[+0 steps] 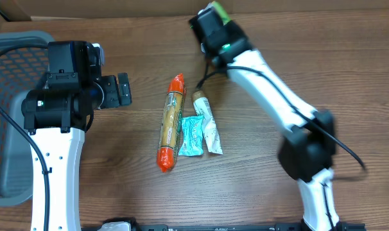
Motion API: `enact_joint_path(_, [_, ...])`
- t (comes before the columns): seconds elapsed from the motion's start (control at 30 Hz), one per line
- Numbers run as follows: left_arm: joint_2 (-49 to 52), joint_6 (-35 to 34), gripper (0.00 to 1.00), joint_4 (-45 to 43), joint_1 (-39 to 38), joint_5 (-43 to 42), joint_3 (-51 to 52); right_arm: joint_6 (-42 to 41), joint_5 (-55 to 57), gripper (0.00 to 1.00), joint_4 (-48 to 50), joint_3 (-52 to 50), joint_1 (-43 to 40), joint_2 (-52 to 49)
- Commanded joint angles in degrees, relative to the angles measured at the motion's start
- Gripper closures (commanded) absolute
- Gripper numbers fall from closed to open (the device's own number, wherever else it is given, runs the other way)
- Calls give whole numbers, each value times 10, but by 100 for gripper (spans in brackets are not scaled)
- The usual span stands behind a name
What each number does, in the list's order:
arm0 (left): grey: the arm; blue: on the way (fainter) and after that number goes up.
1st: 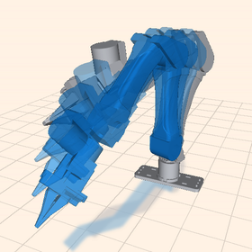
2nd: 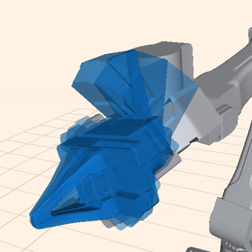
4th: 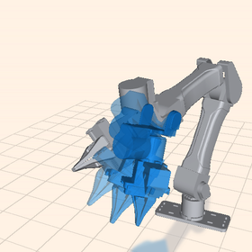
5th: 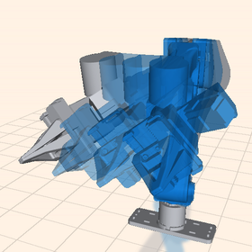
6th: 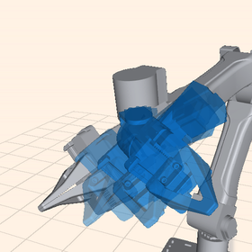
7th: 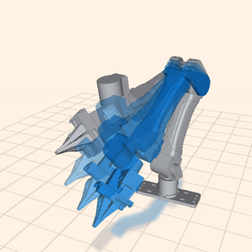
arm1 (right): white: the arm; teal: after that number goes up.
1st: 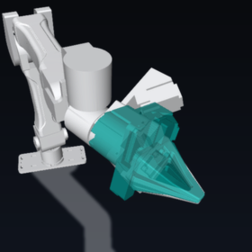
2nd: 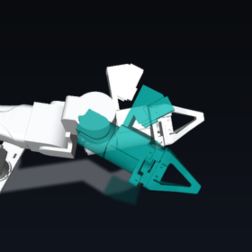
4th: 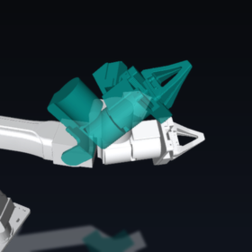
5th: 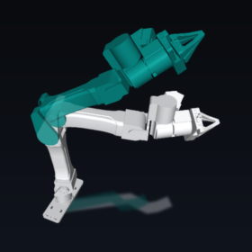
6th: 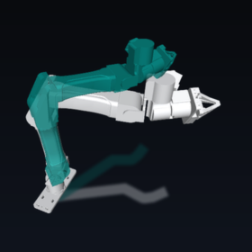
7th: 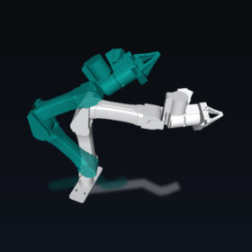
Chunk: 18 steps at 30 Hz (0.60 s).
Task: Scan the item barcode
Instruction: 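Carry the green tea carton with the right gripper to the white scanner, then move the carton back right and set it down on the table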
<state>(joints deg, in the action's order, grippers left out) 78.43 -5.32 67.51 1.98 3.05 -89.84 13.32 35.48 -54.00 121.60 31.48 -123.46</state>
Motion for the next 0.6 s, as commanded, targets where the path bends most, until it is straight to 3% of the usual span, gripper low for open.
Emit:
enact_joint_path(0.0, [2,15,0,-2,-1,3,-10,-170,-198,96,-60,17,-42,113])
enact_joint_path(0.13, [2,15,1,-2,-1,3,-10,-221,-362,96,-166,17,-113,163])
enact_joint_path(0.3, [2,15,0,-2,-1,3,-10,-219,-386,96,-272,-9,-201,165])
enact_joint_path(0.43, [2,15,0,-2,-1,3,-10,-207,-386,96,-252,-108,-255,165])
enact_joint_path(0.57, [2,15,0,-2,-1,3,-10,-206,-388,96,-155,-267,-287,165])
